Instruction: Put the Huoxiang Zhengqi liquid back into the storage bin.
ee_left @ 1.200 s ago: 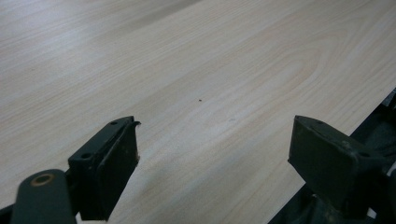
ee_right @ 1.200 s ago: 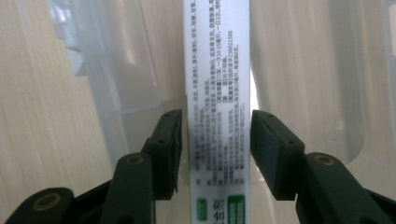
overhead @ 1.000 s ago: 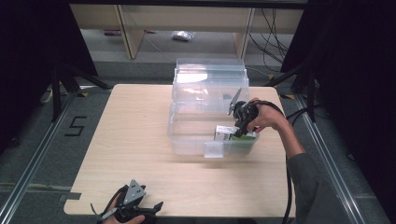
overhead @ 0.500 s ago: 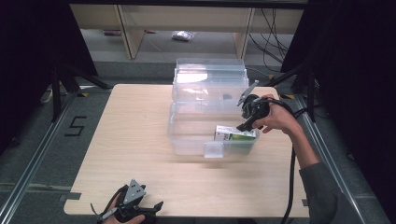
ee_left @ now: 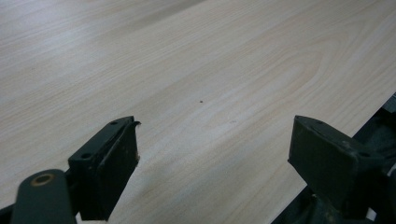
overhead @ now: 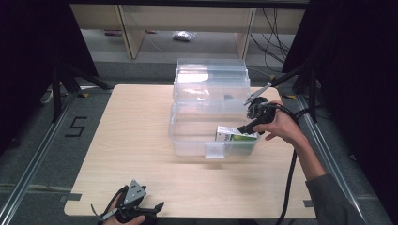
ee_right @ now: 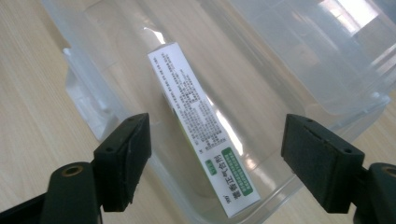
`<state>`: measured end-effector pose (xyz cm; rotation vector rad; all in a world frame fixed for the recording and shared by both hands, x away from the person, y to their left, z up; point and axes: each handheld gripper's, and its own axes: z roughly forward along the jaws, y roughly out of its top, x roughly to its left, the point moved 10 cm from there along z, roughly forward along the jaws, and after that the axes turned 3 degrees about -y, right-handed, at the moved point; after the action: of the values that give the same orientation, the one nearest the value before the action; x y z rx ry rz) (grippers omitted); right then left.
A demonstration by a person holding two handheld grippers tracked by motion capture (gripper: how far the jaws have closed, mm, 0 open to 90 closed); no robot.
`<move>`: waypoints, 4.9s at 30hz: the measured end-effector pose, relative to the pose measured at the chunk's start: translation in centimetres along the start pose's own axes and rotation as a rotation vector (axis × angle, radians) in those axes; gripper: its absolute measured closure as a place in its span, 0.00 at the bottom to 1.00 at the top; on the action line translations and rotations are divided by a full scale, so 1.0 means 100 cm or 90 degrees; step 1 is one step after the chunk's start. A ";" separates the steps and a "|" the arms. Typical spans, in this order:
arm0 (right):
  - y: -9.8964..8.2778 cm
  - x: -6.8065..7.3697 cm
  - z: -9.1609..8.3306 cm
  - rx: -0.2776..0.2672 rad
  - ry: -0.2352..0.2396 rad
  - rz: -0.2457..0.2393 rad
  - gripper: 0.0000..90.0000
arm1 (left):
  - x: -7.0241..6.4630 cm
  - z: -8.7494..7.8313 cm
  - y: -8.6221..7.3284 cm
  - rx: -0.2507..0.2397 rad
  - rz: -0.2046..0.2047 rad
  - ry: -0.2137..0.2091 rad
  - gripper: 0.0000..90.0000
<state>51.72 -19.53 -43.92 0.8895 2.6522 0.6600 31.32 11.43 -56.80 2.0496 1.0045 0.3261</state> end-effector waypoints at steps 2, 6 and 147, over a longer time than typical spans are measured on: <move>-0.001 0.001 0.000 -0.001 -0.002 0.005 0.28 | 0.000 0.000 0.000 0.000 -0.004 0.001 0.17; 0.000 0.004 -0.001 -0.020 0.002 0.011 0.27 | 0.000 0.000 0.000 -0.003 -0.003 0.001 0.17; -0.144 0.176 0.040 -0.133 0.096 0.090 0.20 | -0.001 -0.002 -0.001 0.004 0.014 0.003 0.17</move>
<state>32.37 -17.48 -56.35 1.0090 2.6016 1.0558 31.08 11.50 -56.72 2.0674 0.9886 0.3404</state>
